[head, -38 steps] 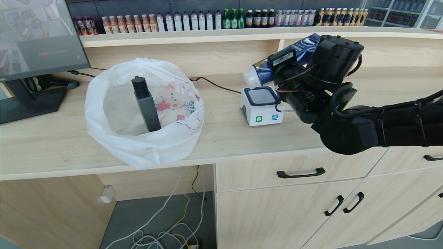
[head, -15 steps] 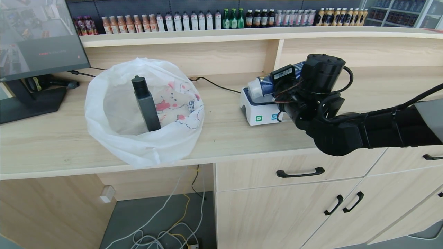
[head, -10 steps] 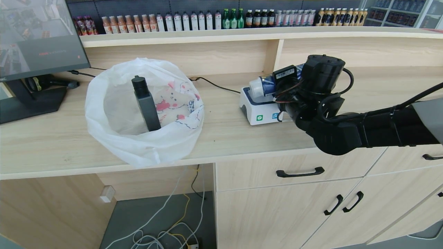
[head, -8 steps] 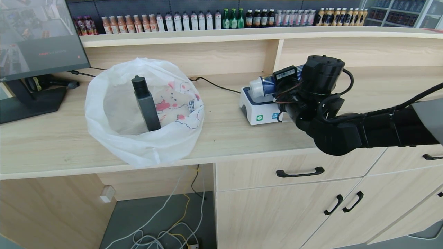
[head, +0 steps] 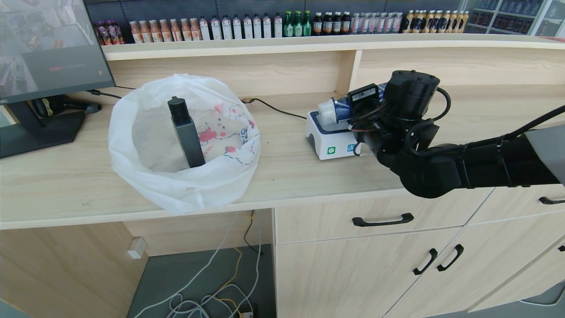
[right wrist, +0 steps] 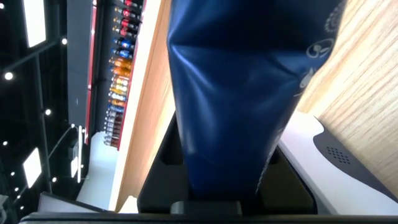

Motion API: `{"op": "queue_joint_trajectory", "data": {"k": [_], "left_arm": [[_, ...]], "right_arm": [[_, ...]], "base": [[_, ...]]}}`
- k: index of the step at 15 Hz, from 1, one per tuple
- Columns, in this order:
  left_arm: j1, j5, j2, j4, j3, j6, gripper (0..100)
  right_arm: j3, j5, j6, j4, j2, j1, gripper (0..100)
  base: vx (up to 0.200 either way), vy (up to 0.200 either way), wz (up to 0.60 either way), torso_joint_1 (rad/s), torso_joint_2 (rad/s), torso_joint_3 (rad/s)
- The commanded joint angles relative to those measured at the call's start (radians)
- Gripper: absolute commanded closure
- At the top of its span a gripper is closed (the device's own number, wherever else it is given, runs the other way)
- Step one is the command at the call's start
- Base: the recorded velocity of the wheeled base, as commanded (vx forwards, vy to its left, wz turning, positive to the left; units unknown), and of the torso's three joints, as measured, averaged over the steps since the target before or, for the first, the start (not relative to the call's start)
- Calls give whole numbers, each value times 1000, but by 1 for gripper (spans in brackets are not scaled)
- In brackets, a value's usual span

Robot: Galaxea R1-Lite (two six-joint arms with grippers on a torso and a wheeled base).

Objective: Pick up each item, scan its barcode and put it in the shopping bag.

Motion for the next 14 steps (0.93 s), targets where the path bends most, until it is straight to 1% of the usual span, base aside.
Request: {"op": "queue_joint_trajectory", "data": {"k": [1, 6, 11, 14], "left_arm": [[0, 0, 0, 0, 0, 1, 0], [0, 0, 0, 0, 0, 0, 0], [0, 0, 0, 0, 0, 0, 0], [0, 0, 0, 0, 0, 0, 0]], "right_arm": [[6, -2, 1, 0, -3, -1, 100], [6, -2, 0, 3, -29, 1, 100], [12, -4, -7, 4, -103, 2, 100], [63, -5, -17, 59, -233, 24, 100]], "base": [[0, 0, 0, 0, 0, 0], [0, 0, 0, 0, 0, 0], [0, 0, 0, 0, 0, 0], [0, 0, 0, 0, 0, 0]]}}
